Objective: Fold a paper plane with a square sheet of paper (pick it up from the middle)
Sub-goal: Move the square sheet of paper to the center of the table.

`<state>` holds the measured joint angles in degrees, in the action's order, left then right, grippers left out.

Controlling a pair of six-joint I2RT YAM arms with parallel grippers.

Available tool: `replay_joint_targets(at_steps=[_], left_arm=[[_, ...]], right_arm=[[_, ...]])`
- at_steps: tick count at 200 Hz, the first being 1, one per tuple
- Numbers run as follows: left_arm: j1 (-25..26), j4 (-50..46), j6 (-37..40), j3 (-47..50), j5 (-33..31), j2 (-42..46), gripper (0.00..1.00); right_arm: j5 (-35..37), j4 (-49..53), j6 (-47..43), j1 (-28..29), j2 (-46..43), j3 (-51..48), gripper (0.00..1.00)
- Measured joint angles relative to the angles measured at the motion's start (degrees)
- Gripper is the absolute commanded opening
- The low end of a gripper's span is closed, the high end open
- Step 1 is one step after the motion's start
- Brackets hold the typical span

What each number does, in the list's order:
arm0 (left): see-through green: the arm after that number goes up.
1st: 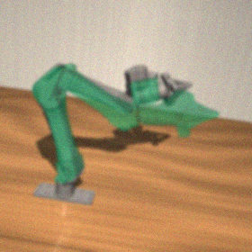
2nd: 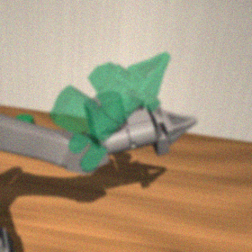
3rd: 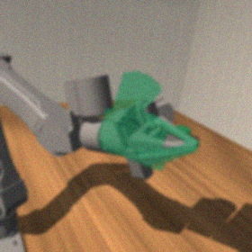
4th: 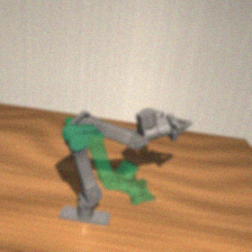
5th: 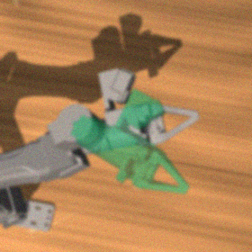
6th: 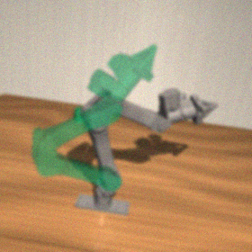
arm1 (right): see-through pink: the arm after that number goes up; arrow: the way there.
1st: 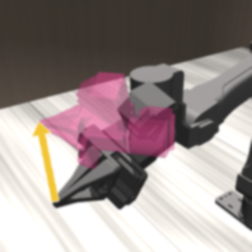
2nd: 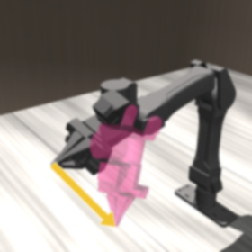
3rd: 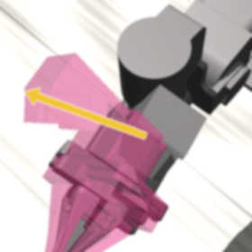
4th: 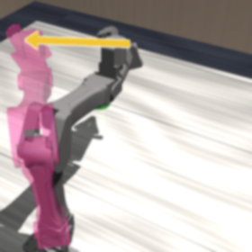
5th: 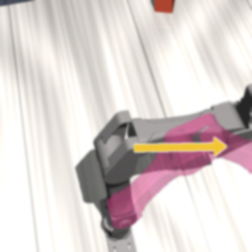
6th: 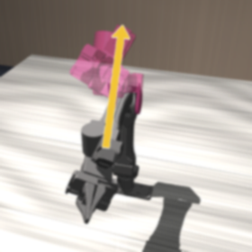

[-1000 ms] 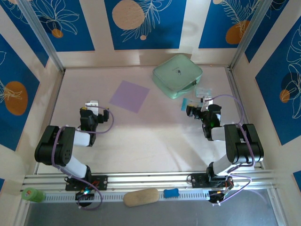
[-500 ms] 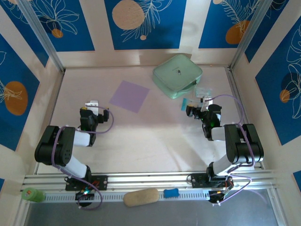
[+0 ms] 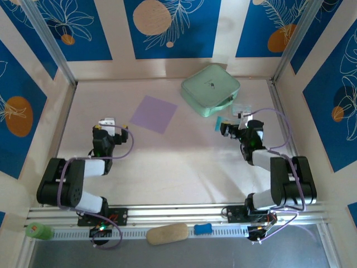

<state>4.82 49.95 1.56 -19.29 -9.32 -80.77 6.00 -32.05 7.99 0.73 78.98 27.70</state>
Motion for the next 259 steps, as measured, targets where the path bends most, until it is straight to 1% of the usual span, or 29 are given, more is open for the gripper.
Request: replay_joint_targets(at_steps=[18,34,45,59,71,84,104,118,129,157,181,211,259], left_arm=[[0.0,-4.8,-1.1,-1.1,-3.0,4.4,1.0],[0.0,-12.3,-2.8,-4.5,-7.1,7.2,1.0],[0.0,-17.9,-4.4,-7.5,-8.5,8.9,1.0],[0.0,-24.4,-8.3,-11.1,-9.2,11.0,1.0],[0.0,-30.8,-12.9,-13.9,-9.2,13.0,1.0],[-0.1,-34.9,-16.9,-15.3,-8.2,14.9,1.0],[-0.2,-38.4,-21.4,-16.5,-1.1,14.9,1.0],[-0.2,-41.9,-23.5,-20.6,5.6,10.4,1.0],[-0.1,-44.1,-24.7,-25.2,10.9,5.0,1.0],[1.2,-48.9,-26.8,-35.8,19.5,-7.1,1.0],[3.5,-53.2,-27.0,-43.1,23.1,-15.3,1.0],[6.8,-58.3,-27.0,-53.9,27.6,-25.5,1.0],[9.7,-65.8,-26.8,-68.6,30.7,-38.2,1.0]], right_arm=[[1.5,9.1,4.1,-0.7,-5.0,4.6,0.99],[2.4,18.8,9.7,-1.2,-9.3,10.0,0.99],[2.3,23.9,13.6,-1.2,-11.2,13.3,0.99],[0.2,29.7,19.6,-1.6,-13.6,16.6,0.99],[-2.5,32.3,24.3,-2.0,-15.4,17.0,0.99],[-7.0,33.5,28.8,-2.4,-16.6,16.1,0.99],[-13.7,33.7,33.4,-1.9,-16.1,13.9,1.0],[-16.8,35.2,34.5,0.1,-14.9,13.5,1.0],[-18.5,36.6,34.5,2.1,-13.8,13.6,1.0],[-21.6,40.3,34.4,5.4,-11.0,14.2,1.0],[-21.6,41.9,35.4,7.1,-9.6,14.2,1.0],[-21.2,42.4,39.3,8.0,-7.4,14.2,1.0],[-21.3,42.1,42.3,8.9,-4.7,13.8,1.0]])
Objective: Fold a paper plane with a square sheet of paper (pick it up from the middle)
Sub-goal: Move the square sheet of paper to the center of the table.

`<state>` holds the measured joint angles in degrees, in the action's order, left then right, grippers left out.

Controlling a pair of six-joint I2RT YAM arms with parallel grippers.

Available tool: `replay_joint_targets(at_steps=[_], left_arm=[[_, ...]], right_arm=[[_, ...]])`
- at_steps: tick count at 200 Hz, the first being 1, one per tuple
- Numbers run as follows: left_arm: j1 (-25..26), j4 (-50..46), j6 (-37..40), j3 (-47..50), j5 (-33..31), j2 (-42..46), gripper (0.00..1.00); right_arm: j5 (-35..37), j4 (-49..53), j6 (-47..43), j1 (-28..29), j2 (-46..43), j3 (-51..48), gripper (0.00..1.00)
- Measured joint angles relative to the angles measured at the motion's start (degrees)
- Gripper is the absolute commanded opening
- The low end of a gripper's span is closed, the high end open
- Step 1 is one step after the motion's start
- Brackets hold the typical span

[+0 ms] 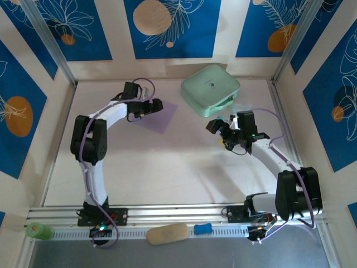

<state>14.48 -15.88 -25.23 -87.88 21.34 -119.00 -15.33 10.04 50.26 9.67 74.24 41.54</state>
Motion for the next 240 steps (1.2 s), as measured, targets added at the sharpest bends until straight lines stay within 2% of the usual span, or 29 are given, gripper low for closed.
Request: replay_joint_targets(at_steps=[23,57,106,147,181,214,240], left_arm=[[0.8,-2.7,0.0,-3.9,0.1,-3.7,1.0],[1.5,-5.4,-0.8,-4.4,0.0,-6.1,1.0],[2.3,-3.2,-1.9,-2.5,-0.9,-5.4,1.0],[4.9,2.8,-5.1,6.0,-2.8,-0.8,1.0],[8.8,9.4,-10.8,16.4,-5.2,5.4,1.0],[15.1,16.9,-18.9,28.7,-9.9,13.3,1.0],[20.7,17.7,-21.7,33.7,-13.4,17.8,1.0]], right_arm=[[-0.2,0.0,0.4,0.1,0.3,0.0,0.99],[-0.2,0.0,0.8,0.1,0.3,0.0,0.99],[-0.2,0.3,0.8,0.1,0.4,0.0,0.99],[-0.2,1.4,0.9,0.1,0.4,0.0,0.99],[-0.2,2.0,0.9,0.1,0.2,0.0,0.99],[-0.1,3.6,1.4,0.1,-1.1,0.0,0.99],[0.6,4.3,1.9,0.5,-3.6,0.0,0.99]])
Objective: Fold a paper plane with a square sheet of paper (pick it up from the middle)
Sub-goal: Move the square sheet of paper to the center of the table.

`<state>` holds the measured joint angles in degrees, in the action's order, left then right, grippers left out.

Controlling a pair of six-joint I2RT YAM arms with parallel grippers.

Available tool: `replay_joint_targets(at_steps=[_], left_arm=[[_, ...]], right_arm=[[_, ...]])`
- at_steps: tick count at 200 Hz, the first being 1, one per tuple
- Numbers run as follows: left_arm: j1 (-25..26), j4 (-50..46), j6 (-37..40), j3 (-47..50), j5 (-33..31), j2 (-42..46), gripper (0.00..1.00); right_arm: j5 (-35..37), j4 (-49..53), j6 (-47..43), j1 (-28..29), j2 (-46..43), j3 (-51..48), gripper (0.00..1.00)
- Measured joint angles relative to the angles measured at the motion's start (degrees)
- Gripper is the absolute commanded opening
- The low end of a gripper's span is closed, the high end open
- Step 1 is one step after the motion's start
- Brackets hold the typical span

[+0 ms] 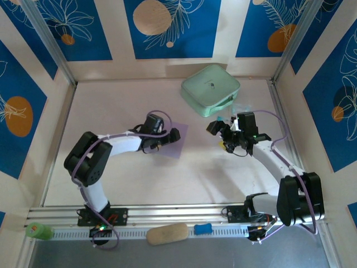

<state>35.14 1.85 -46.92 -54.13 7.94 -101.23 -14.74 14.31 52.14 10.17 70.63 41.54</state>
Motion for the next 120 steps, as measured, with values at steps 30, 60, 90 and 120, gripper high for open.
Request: replay_joint_targets(at_steps=[30,60,90,120], left_arm=[[1.8,-3.0,4.2,0.1,-1.8,1.2,1.0],[0.0,-7.7,11.3,-3.4,-1.6,0.7,1.0],[-2.3,-9.2,14.5,-7.6,1.2,-1.6,1.0],[-3.0,-10.1,14.6,-7.7,3.5,-4.1,1.0]], right_arm=[[0.9,0.1,0.0,0.9,-2.3,0.0,0.99],[1.2,0.1,0.0,2.2,-2.7,0.0,0.99],[1.2,0.1,0.0,3.1,-2.6,0.0,0.99],[1.0,0.7,-0.1,4.2,-2.4,0.4,0.99]])
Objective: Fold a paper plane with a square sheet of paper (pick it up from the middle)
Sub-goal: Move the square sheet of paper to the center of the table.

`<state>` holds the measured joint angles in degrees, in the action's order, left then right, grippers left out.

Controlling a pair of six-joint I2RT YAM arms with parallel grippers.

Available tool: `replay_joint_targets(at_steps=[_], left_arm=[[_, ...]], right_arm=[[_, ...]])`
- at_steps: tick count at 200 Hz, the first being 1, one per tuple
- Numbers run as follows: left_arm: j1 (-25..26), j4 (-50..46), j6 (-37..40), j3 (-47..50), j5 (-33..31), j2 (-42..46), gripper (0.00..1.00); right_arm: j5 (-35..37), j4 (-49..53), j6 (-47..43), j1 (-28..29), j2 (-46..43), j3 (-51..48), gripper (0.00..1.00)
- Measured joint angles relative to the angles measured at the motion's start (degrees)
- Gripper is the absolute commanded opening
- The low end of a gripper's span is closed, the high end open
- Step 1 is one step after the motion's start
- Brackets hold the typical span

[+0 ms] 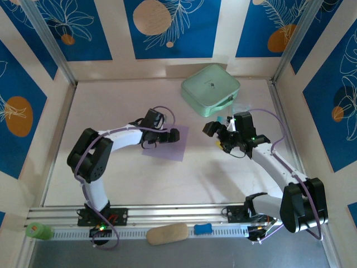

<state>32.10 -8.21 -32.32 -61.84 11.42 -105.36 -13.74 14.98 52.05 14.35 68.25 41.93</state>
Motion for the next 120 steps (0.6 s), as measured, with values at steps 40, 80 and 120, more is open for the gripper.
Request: replay_joint_targets(at_steps=[40,80,120], left_arm=[[-0.1,5.2,-4.1,3.3,0.8,0.9,1.0],[1.5,13.0,-11.0,8.5,-0.1,3.3,1.0],[7.8,11.7,-15.5,10.5,-3.9,5.8,1.0]], right_arm=[[0.2,1.2,-0.1,0.7,0.4,0.3,0.99],[0.3,1.8,-0.1,0.7,0.4,0.5,0.99],[0.9,3.3,-0.1,0.9,-0.5,0.7,0.99]])
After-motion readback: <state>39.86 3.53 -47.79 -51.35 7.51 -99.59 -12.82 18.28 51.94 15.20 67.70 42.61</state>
